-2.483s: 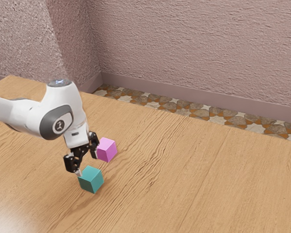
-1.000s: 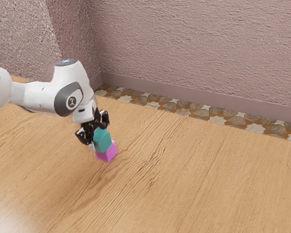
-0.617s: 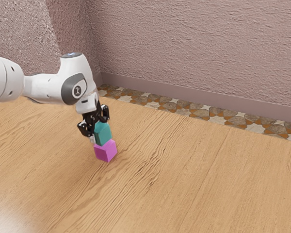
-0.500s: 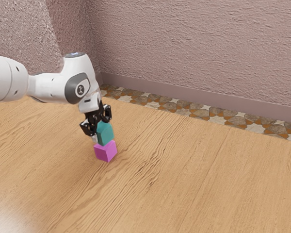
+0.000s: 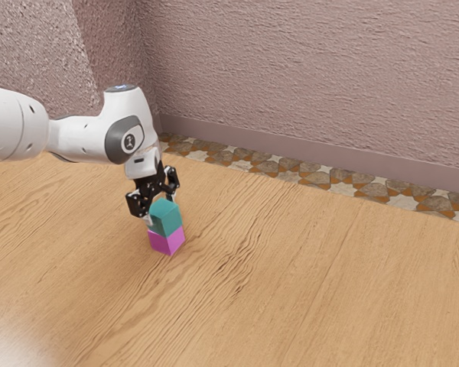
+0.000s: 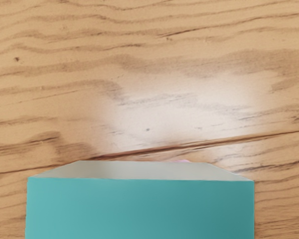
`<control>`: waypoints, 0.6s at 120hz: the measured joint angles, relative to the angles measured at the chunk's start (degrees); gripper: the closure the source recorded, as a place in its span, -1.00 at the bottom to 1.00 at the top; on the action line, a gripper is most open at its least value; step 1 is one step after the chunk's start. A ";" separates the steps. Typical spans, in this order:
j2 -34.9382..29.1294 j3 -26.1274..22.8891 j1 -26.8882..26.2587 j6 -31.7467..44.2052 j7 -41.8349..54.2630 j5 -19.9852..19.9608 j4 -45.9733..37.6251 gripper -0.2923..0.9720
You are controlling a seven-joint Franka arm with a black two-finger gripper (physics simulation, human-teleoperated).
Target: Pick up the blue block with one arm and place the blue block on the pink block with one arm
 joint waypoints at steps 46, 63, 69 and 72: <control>-24.18 -0.76 -0.06 -14.47 -1.71 -0.03 -1.57 -0.52; -26.96 -2.68 -0.78 -24.35 -10.12 6.25 3.40 -0.53; -27.14 -2.67 -0.94 -26.52 -13.36 7.06 4.63 -0.53; -27.17 -2.65 -0.73 -27.43 -14.89 7.34 4.93 -0.53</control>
